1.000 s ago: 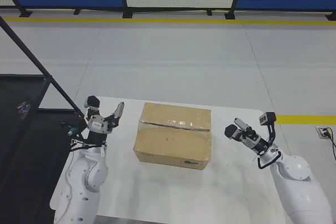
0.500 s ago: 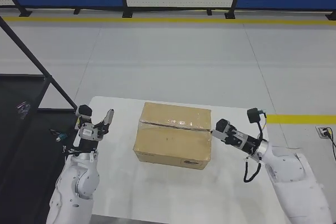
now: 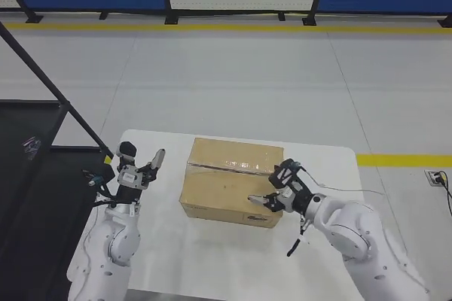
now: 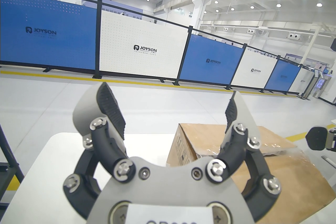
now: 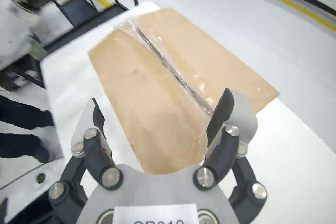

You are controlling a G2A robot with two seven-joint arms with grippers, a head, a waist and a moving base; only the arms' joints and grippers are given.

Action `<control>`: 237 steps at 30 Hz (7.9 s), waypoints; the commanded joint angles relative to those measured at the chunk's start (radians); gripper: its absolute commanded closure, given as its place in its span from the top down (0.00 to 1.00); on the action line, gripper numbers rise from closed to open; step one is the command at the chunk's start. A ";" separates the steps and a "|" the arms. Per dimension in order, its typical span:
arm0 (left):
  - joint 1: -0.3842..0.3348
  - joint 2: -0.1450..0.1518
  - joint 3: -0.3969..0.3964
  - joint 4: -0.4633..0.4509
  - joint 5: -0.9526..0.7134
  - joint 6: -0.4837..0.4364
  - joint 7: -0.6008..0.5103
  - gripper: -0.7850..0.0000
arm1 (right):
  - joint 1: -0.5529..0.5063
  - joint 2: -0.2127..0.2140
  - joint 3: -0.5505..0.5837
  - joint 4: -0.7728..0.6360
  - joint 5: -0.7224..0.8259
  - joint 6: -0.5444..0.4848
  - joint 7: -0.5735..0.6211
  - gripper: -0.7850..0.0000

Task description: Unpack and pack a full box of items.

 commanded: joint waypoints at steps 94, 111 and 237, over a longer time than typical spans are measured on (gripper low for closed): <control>-0.001 0.001 0.004 0.005 0.001 0.002 0.005 1.00 | 0.211 -0.074 0.230 0.418 0.474 -0.090 0.208 0.86; -0.001 0.001 0.004 0.005 0.001 0.002 0.005 1.00 | 0.355 -0.074 0.143 0.645 0.656 -0.082 0.339 0.39; -0.261 0.005 0.267 0.240 -0.793 0.024 -0.879 0.00 | 0.096 0.022 0.072 0.218 0.589 0.073 0.096 0.31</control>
